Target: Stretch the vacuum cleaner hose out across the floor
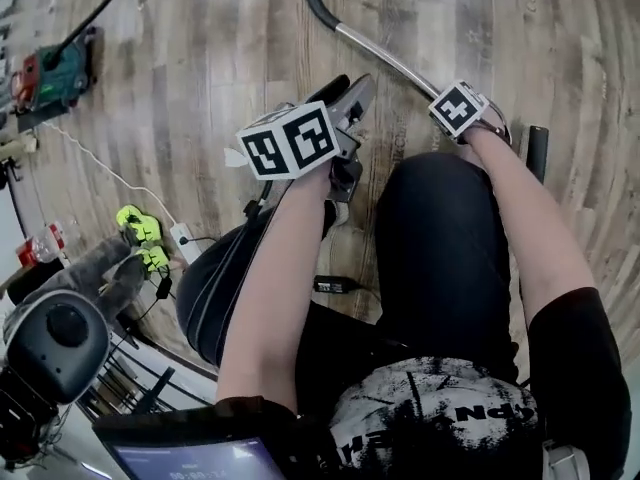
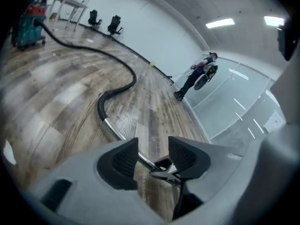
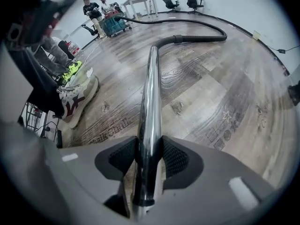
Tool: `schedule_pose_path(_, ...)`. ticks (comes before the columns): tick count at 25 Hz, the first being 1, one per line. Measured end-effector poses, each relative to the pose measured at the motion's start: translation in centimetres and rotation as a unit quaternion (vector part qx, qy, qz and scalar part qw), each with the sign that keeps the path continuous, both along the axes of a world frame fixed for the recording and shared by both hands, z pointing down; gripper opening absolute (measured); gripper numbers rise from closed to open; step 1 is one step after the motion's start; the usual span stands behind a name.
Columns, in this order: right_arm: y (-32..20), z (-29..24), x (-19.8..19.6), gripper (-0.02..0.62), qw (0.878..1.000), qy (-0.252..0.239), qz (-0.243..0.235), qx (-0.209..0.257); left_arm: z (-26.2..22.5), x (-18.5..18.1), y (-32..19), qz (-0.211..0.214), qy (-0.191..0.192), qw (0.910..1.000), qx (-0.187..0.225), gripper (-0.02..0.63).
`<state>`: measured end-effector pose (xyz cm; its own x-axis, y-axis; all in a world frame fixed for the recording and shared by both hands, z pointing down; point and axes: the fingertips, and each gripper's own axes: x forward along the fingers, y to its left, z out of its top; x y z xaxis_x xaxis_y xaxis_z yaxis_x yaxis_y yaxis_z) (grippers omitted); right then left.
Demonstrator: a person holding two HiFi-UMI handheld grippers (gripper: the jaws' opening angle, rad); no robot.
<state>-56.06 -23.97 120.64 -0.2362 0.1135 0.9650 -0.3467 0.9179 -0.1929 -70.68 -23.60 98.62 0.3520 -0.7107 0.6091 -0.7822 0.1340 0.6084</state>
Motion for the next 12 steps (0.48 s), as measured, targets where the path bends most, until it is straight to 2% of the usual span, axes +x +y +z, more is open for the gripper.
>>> schedule_pose_path(3, -0.9, -1.5, 0.6, 0.178, 1.000, -0.009, -0.009, 0.009, 6.2, 1.7, -1.0, -0.041, 0.071, 0.9958, -0.042, 0.222)
schedule_pose_path(5, -1.6, -2.9, 1.4, 0.176, 1.000, -0.008, -0.016, 0.014, 8.7, 3.0, -1.9, -0.069, 0.130, 0.9881, -0.044, 0.222)
schedule_pose_path(7, -1.8, -4.0, 3.4, 0.176, 1.000, 0.014, -0.013, 0.004, 10.8, 5.0, -2.8, -0.076, 0.170, 0.9816, -0.040, 0.232)
schedule_pose_path(8, -1.4, -4.5, 3.8, 0.176, 1.000, 0.010, -0.010, -0.008, 11.7, 6.0, -3.2, -0.079, 0.189, 0.9779, -0.039, 0.246)
schedule_pose_path(10, -0.7, -5.6, 3.4, 0.176, 0.999, -0.018, -0.008, -0.026, 13.3, 8.0, -4.1, -0.096, 0.237, 0.9661, -0.033, 0.263)
schedule_pose_path(12, -1.4, -6.7, 4.0, 0.176, 1.000, -0.013, -0.017, -0.006, 14.4, 10.0, -5.4, -0.111, 0.284, 0.9519, -0.023, 0.291)
